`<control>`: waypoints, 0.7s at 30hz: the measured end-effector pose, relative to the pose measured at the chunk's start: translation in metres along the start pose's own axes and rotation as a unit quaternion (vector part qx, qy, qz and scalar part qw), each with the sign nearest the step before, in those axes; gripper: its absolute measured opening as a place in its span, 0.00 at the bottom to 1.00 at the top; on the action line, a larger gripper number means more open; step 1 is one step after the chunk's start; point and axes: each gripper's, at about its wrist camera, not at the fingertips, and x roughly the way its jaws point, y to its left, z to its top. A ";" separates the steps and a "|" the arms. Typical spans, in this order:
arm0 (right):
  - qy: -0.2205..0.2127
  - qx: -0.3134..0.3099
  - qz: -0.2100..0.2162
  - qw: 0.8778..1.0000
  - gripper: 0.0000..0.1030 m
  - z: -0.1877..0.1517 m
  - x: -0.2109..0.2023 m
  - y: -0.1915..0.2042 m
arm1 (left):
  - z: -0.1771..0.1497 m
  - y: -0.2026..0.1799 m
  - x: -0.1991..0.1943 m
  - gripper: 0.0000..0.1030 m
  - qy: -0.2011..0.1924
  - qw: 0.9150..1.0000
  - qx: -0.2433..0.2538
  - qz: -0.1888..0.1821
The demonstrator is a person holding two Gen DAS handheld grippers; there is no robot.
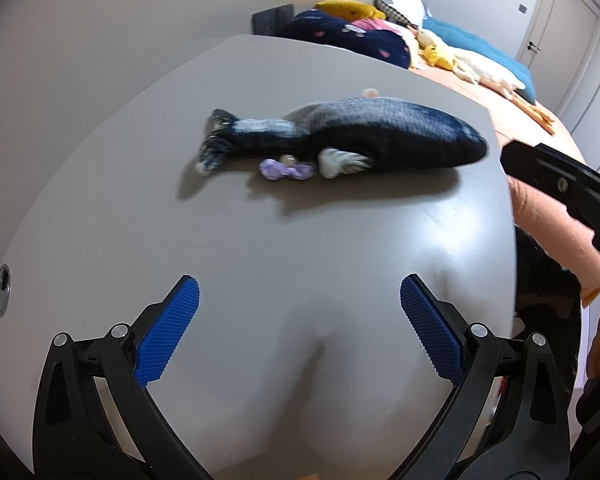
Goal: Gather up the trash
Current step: 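Move both tools back over the desk toward the fish plush, then grasp the fish plush with the right tool while the left tool grasps the purple rope toy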
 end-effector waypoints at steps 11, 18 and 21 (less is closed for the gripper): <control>0.014 -0.024 0.002 1.000 0.72 0.026 0.054 0.031 | 0.012 0.036 0.011 0.94 0.004 0.999 -0.020 0.028; 0.036 -0.038 -0.028 0.998 0.72 0.029 0.091 0.035 | 0.014 0.054 0.012 0.94 0.005 0.999 -0.032 0.041; 0.048 -0.045 -0.038 0.997 0.67 0.026 0.102 0.034 | 0.016 0.059 0.012 0.94 0.004 0.998 -0.035 0.044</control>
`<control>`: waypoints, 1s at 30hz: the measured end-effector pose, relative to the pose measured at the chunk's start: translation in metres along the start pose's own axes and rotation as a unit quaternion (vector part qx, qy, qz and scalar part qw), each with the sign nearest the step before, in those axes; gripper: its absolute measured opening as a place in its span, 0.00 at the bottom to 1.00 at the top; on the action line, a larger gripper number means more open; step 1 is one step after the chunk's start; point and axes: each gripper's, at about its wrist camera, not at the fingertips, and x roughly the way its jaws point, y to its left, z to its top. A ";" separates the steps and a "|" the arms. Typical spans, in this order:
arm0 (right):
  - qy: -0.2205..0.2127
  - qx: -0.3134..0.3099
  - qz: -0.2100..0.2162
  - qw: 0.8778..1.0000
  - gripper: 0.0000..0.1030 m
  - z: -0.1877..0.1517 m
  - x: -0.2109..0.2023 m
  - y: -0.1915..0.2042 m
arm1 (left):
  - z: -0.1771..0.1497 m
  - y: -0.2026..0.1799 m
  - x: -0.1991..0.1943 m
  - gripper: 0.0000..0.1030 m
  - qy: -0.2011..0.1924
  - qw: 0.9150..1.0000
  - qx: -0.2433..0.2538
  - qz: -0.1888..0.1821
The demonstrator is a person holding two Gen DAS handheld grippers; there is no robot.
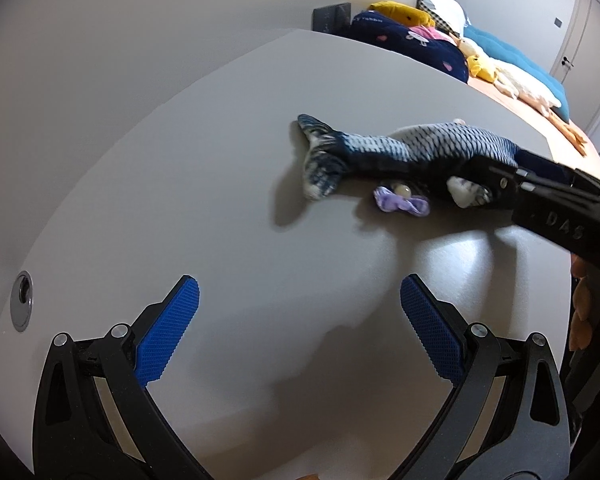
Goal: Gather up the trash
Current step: 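Grasp the fish plush with the right tool while the left tool grasps the purple rope toy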
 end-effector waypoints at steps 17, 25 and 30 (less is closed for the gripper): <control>-0.128 0.060 0.040 0.989 0.16 0.017 -0.065 -0.032 | 0.015 -0.043 0.006 0.94 -0.013 0.998 0.033 -0.045; -0.159 0.085 0.028 0.983 0.17 0.028 -0.091 -0.066 | 0.030 -0.075 0.018 0.92 -0.036 0.997 0.049 -0.057; -0.162 0.101 0.011 0.982 0.17 0.024 -0.093 -0.090 | 0.035 -0.088 0.032 0.77 -0.028 0.996 0.059 -0.059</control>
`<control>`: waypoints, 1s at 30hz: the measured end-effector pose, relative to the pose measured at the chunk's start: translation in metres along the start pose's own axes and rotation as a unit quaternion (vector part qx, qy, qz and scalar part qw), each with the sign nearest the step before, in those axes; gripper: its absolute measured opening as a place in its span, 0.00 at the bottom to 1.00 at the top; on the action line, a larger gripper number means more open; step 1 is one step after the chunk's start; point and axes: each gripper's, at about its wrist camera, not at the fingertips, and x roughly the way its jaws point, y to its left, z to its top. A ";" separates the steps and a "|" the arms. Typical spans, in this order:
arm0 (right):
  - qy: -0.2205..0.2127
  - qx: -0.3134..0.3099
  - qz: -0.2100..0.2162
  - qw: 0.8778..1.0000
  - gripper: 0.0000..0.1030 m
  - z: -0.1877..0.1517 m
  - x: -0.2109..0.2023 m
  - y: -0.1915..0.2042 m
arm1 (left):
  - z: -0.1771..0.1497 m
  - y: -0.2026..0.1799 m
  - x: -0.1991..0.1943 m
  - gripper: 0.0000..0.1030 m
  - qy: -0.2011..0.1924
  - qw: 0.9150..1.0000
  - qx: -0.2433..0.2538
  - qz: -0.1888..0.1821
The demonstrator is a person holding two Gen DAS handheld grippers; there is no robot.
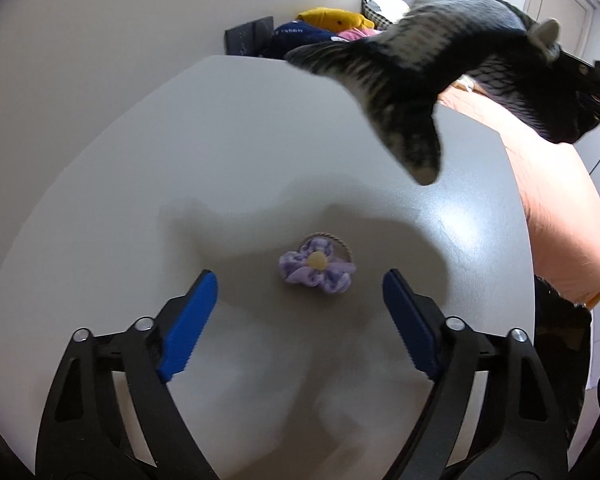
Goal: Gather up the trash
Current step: 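Grasp the fish plush with the right tool while the left tool grasps the purple rope toy, then carry the fish plush and purple rope toy over the bin with both tools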
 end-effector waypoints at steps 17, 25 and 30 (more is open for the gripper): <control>-0.002 0.016 -0.009 1.000 0.17 -0.011 -0.020 -0.029 | -0.007 -0.012 0.001 0.17 -0.010 1.000 0.019 0.020; 0.002 0.020 -0.017 1.000 0.17 -0.021 -0.042 -0.035 | -0.015 -0.024 -0.024 0.15 -0.025 1.000 0.008 0.014; 0.000 0.021 -0.024 0.999 0.17 -0.026 -0.061 -0.039 | -0.015 -0.031 -0.036 0.15 -0.033 0.999 0.005 0.006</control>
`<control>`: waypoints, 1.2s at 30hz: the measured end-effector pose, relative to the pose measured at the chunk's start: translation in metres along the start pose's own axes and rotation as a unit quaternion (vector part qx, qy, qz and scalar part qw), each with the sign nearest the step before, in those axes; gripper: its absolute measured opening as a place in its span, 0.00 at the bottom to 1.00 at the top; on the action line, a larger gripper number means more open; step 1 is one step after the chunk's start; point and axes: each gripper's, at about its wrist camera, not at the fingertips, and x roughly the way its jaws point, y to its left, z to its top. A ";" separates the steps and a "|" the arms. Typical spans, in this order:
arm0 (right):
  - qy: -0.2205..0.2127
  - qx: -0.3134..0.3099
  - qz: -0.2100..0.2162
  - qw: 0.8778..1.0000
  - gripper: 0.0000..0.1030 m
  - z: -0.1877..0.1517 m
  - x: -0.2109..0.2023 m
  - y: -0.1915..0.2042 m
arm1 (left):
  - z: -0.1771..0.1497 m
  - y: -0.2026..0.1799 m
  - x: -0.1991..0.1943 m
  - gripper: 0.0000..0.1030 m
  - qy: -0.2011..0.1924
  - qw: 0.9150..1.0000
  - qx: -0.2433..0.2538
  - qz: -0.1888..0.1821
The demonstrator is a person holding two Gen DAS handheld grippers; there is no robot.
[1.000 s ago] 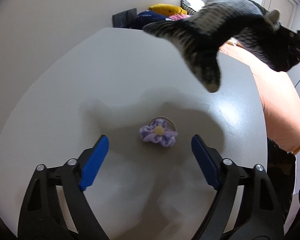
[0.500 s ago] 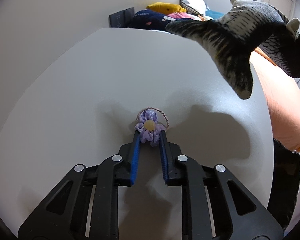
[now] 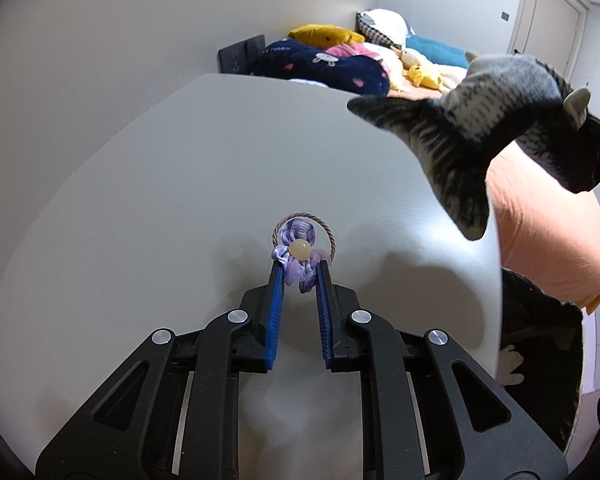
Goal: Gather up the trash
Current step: 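Carry the fish plush and purple rope toy over the bin with both tools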
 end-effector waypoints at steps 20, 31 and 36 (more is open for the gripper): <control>-0.009 0.001 -0.012 1.000 0.19 -0.027 -0.074 -0.011 | -0.022 -0.032 -0.058 0.15 -0.033 0.999 0.018 -0.016; -0.009 -0.001 -0.018 1.000 0.19 -0.051 -0.109 -0.012 | -0.040 -0.049 -0.082 0.15 -0.043 0.998 0.026 -0.037; -0.011 -0.002 -0.024 1.000 0.19 -0.060 -0.124 -0.014 | -0.048 -0.058 -0.090 0.15 -0.046 0.997 0.034 -0.043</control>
